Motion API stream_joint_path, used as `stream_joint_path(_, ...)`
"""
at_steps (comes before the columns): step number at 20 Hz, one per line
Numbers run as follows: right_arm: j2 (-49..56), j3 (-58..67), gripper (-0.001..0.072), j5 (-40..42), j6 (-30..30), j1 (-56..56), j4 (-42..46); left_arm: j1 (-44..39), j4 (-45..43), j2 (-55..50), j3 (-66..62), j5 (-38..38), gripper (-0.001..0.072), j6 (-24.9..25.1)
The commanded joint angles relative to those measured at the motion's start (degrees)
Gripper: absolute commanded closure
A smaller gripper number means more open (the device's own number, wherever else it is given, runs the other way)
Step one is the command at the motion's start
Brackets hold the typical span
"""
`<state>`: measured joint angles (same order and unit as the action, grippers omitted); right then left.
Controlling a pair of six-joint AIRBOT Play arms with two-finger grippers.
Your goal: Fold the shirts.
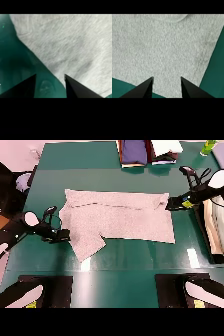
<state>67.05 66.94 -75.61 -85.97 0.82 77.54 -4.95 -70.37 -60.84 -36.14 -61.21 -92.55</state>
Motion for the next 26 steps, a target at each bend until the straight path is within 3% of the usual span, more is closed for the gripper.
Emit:
stream_joint_path(1,-0.8,-2.7,0.0311,0.2,-1.1,0.1,-0.2,-1.7,4.6,0.4,2.5,7.1,0.0262,0.0)
stream_joint_path(3,-0.7,-2.6,0.0311,0.9,-1.2,0.0,-2.0,-4.9,5.1,0.4,2.5,11.2,0.0264,-0.1)
stream_joint_path(5,-0.8,-2.6,0.0312,1.0,-1.2,0.1,-3.3,-7.4,5.0,0.4,2.5,13.3,0.0350,-0.1)
stream_joint_path(7,-1.0,-2.7,0.0312,-0.2,-1.1,0.0,-3.3,-7.7,4.7,0.4,2.5,12.7,0.0353,-0.2)
stream_joint_path(8,-1.3,-2.8,0.0311,-1.0,-1.0,-0.4,-2.3,-7.7,4.0,0.4,2.3,12.2,0.0432,-0.3)
stream_joint_path(9,-1.9,-3.3,0.0312,-1.6,-1.0,-1.0,-1.9,-7.7,3.3,0.5,1.8,10.8,0.0671,0.5)
stream_joint_path(12,-6.3,-11.4,0.0311,-2.3,-1.0,-6.1,0.7,-7.7,1.7,0.5,-0.1,8.1,0.0685,1.5)
stream_joint_path(14,-8.9,-18.3,0.0088,-2.4,-1.0,-11.7,1.0,-7.7,1.7,0.5,-0.6,7.8,0.0684,1.6)
stream_joint_path(19,-9.5,-29.6,0.0132,1.2,0.8,-20.4,-5.1,-7.7,1.8,0.5,-0.7,7.6,0.0684,2.2)
stream_joint_path(23,-9.2,-32.8,0.0137,8.1,0.3,-16.1,-7.4,-7.7,1.7,0.5,-0.7,6.7,0.0684,3.1)
stream_joint_path(26,-4.5,-31.2,0.0143,9.0,-0.8,-12.3,-7.3,-7.7,1.4,0.5,-0.7,6.3,0.0684,3.1)
